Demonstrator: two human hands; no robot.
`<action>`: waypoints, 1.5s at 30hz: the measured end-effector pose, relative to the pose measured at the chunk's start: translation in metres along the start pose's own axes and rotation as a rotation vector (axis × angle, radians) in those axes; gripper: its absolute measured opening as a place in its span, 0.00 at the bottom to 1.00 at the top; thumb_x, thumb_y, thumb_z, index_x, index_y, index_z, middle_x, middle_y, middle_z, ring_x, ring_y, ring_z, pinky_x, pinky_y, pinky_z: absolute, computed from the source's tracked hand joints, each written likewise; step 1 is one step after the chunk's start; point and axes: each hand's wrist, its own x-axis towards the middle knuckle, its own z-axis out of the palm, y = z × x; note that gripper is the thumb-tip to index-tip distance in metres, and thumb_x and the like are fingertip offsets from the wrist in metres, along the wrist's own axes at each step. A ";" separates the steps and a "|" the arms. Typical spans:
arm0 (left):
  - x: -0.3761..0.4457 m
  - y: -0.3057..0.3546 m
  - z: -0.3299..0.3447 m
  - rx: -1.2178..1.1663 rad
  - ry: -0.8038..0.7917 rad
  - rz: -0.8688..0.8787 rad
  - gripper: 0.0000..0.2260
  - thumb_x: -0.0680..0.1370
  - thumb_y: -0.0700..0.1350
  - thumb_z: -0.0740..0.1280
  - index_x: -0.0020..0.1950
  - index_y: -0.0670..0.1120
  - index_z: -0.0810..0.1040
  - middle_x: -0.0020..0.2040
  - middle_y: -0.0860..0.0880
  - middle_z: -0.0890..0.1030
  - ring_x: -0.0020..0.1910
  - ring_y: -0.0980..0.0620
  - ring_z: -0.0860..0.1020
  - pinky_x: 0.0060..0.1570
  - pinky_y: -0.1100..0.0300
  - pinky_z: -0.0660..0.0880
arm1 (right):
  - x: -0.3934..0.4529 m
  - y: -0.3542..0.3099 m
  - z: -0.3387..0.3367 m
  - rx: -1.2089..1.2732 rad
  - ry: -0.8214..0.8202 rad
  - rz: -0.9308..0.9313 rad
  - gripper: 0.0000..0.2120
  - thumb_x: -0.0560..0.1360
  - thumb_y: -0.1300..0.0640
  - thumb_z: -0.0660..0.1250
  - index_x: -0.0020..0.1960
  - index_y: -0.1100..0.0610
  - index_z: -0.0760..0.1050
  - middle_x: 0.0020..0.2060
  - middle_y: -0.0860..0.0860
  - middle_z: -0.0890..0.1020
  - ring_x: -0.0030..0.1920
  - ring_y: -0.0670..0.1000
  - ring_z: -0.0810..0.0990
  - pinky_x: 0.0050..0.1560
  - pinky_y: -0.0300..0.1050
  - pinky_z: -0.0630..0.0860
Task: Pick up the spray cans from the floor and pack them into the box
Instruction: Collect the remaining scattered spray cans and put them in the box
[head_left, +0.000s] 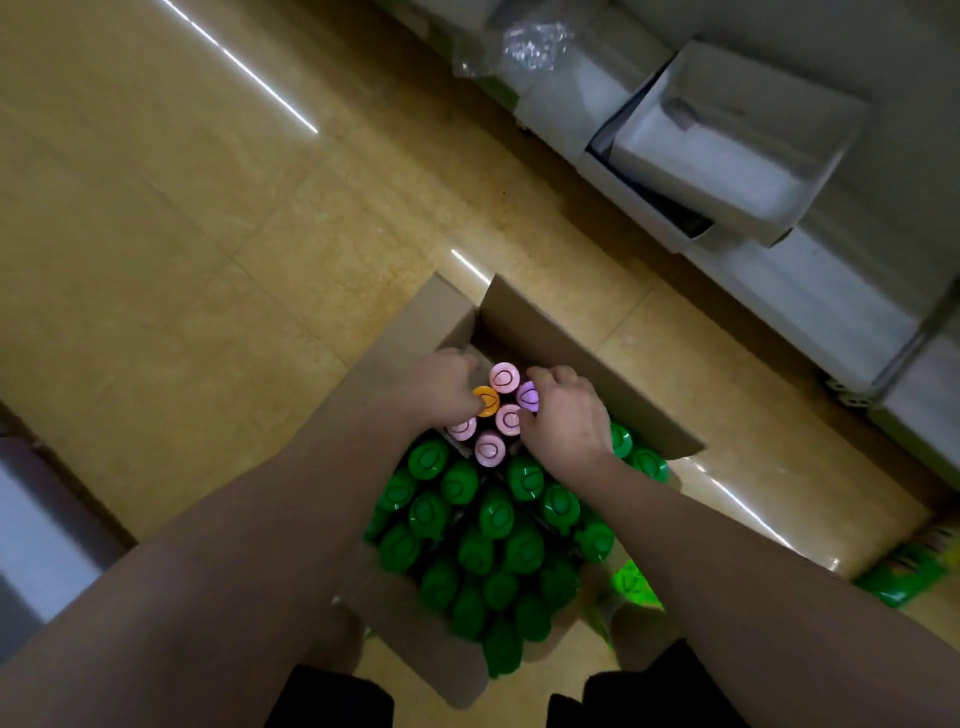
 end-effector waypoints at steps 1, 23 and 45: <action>-0.015 0.015 -0.011 0.008 0.037 0.010 0.22 0.75 0.49 0.69 0.66 0.42 0.75 0.63 0.42 0.77 0.62 0.43 0.75 0.58 0.53 0.74 | -0.009 -0.001 -0.015 -0.007 0.008 0.000 0.19 0.75 0.53 0.65 0.65 0.55 0.72 0.60 0.57 0.75 0.58 0.61 0.73 0.53 0.51 0.72; -0.344 0.289 -0.062 -0.133 0.615 0.220 0.29 0.77 0.59 0.65 0.76 0.53 0.66 0.74 0.51 0.68 0.70 0.49 0.69 0.70 0.49 0.67 | -0.325 0.052 -0.275 -0.051 0.374 -0.014 0.34 0.76 0.50 0.67 0.78 0.50 0.56 0.77 0.56 0.59 0.75 0.58 0.61 0.73 0.57 0.63; -0.473 0.624 0.201 0.042 0.377 0.715 0.29 0.77 0.56 0.67 0.77 0.52 0.65 0.74 0.51 0.68 0.72 0.49 0.68 0.70 0.53 0.68 | -0.645 0.370 -0.245 0.269 0.712 0.590 0.33 0.78 0.49 0.65 0.79 0.50 0.55 0.77 0.55 0.60 0.74 0.58 0.62 0.72 0.55 0.63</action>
